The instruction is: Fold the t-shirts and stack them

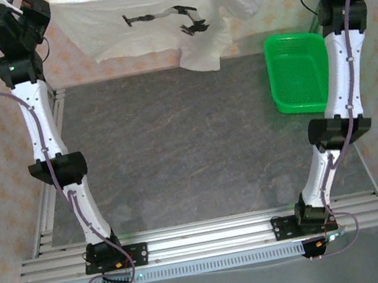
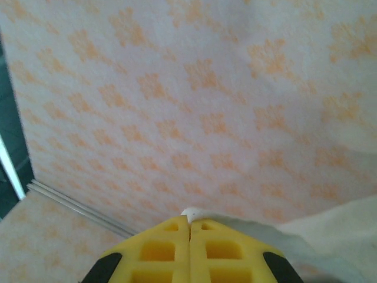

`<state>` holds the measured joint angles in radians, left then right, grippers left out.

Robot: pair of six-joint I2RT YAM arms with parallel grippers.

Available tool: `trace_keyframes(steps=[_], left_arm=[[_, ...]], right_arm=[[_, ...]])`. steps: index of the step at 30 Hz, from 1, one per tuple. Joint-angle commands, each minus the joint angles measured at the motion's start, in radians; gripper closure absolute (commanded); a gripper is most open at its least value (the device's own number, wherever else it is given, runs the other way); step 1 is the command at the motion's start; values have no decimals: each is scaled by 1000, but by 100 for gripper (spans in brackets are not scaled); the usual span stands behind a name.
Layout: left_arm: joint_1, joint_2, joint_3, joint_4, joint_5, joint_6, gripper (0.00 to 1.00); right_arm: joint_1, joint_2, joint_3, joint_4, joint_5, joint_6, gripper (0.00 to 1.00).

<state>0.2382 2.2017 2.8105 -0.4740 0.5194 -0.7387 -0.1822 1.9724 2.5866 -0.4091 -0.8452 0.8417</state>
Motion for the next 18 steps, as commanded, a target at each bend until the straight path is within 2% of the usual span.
trace_keyframes(steps=[1, 4, 8, 11, 14, 18], left_arm=[[-16, -134, -130, -139, 8, 176, 100], [-34, -345, -553, -54, -56, 243, 100], [-35, -627, -1174, 112, -161, 240, 100], [-36, -759, -1503, 139, -205, 217, 100], [-36, -860, -1740, 139, -250, 168, 100], [-37, -962, -1923, 89, -317, 126, 100]], right_arm=[[4, -150, -217, -146, -23, -175, 100], [5, -337, -604, -70, -21, -198, 100], [7, -563, -1091, 18, -10, -186, 100], [7, -695, -1414, 3, 23, -166, 100], [7, -797, -1625, -63, 88, -189, 100], [7, -912, -1802, -114, 133, -183, 100]])
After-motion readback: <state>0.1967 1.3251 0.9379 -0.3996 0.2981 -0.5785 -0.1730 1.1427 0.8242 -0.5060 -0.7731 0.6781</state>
